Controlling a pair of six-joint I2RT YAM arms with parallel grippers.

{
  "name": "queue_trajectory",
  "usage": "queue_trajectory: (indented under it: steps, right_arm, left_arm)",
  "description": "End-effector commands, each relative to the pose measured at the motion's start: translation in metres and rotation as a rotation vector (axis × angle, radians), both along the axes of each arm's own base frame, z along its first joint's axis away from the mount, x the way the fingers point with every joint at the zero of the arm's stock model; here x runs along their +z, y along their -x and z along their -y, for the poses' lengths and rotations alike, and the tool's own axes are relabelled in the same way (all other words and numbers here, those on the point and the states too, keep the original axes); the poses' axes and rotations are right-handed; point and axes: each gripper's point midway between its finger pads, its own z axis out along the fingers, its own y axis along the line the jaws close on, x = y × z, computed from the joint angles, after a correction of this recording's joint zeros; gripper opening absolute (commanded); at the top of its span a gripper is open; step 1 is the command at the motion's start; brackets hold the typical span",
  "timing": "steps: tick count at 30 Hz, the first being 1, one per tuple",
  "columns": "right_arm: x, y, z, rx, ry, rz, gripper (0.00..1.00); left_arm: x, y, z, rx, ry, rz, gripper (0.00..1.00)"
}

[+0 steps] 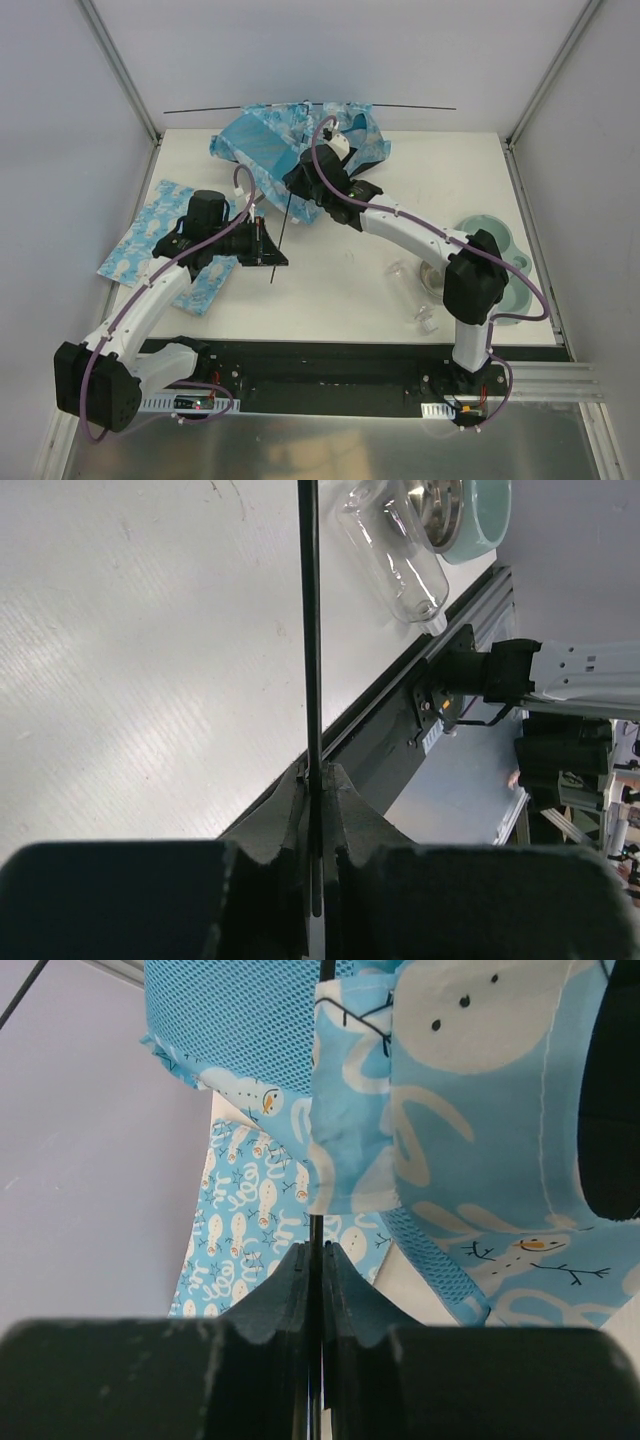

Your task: Set up the pet tent

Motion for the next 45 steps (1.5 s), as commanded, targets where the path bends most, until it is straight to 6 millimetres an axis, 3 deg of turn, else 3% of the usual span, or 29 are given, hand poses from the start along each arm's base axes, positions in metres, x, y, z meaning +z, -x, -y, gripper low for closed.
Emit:
queue_trajectory:
  steps: [1, 8, 17, 20, 25, 34, 38, 45]
  right_arm:
    - [0.002, -0.013, 0.013, -0.016, -0.003, -0.004, 0.07]
    - [0.007, 0.017, 0.024, 0.067, 0.027, -0.015, 0.34]
    - [0.014, 0.065, 0.022, 0.249, 0.022, -0.014, 0.55]
    - [0.019, 0.079, 0.020, 0.286, 0.018, -0.003, 0.57]
    - [0.016, 0.094, 0.015, 0.333, 0.005, -0.016, 0.49]
    - [0.006, 0.094, 0.002, 0.372, 0.001, -0.017, 0.32]
    - [0.008, 0.096, -0.005, 0.401, -0.014, -0.026, 0.00]
    - [0.025, 0.087, -0.014, 0.373, -0.051, -0.017, 0.00]
  left_arm:
    - [0.018, -0.013, -0.003, 0.055, -0.020, 0.116, 0.00]
    - [0.032, -0.034, -0.012, 0.157, -0.061, 0.173, 0.00]
    - [0.034, -0.054, -0.013, 0.210, -0.082, 0.192, 0.00]
    - [0.034, -0.060, -0.012, 0.217, -0.083, 0.194, 0.00]
    - [0.034, -0.070, -0.010, 0.226, -0.084, 0.193, 0.00]
    - [0.037, -0.073, -0.005, 0.212, -0.067, 0.190, 0.00]
    - [0.038, -0.071, -0.006, 0.210, -0.064, 0.191, 0.00]
    - [0.026, -0.046, -0.010, 0.198, -0.057, 0.156, 0.20]
